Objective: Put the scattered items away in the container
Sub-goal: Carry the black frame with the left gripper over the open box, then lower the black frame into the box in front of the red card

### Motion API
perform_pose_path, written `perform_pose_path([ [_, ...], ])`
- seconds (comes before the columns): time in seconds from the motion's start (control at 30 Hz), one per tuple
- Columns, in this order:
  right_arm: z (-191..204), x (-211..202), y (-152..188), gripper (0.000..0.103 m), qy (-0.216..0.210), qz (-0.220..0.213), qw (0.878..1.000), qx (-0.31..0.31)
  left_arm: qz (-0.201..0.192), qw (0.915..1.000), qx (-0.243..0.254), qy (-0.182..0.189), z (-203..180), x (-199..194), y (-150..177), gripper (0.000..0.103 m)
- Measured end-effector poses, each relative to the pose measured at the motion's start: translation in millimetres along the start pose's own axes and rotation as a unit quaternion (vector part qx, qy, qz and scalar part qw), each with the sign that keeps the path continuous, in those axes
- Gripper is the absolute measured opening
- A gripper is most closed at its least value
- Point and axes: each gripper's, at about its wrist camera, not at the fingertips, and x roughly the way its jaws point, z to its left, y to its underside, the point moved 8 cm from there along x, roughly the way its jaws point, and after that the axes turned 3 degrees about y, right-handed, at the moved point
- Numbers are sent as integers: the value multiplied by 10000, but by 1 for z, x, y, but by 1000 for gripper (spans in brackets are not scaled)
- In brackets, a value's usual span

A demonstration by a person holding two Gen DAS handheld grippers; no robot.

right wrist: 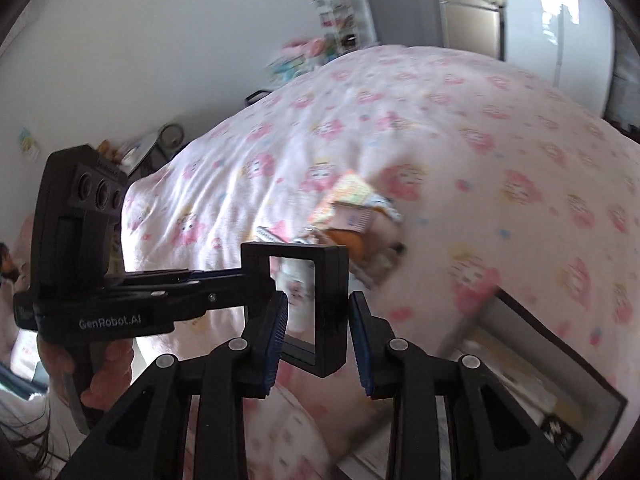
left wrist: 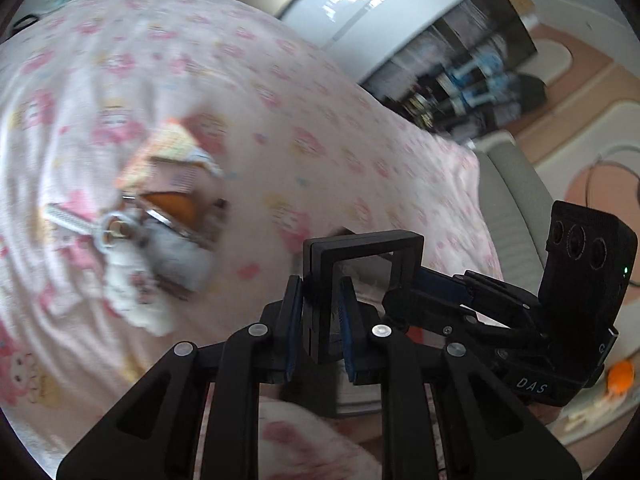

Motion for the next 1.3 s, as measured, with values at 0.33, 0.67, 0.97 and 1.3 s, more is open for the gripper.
perform_pose_path([
  [0.33, -147, -74, 123, 29, 795, 3, 9849, 1536, 1844, 9799, 640, 411, -132, 153, 75, 16],
  [0.67, -194, -54, 196, 30, 836, 490, 9727, 2111, 2733, 9587, 781, 13, -136, 228, 140, 17],
  [0.97, -201, -32, 201, 30, 980, 580, 9708, 2112, 2880, 9550, 705, -82, -121, 242, 151, 17],
  [1.3, -213, -35, 198, 30, 1723, 347, 9637, 2008, 2493, 9666, 599, -53, -122, 233, 136, 17],
])
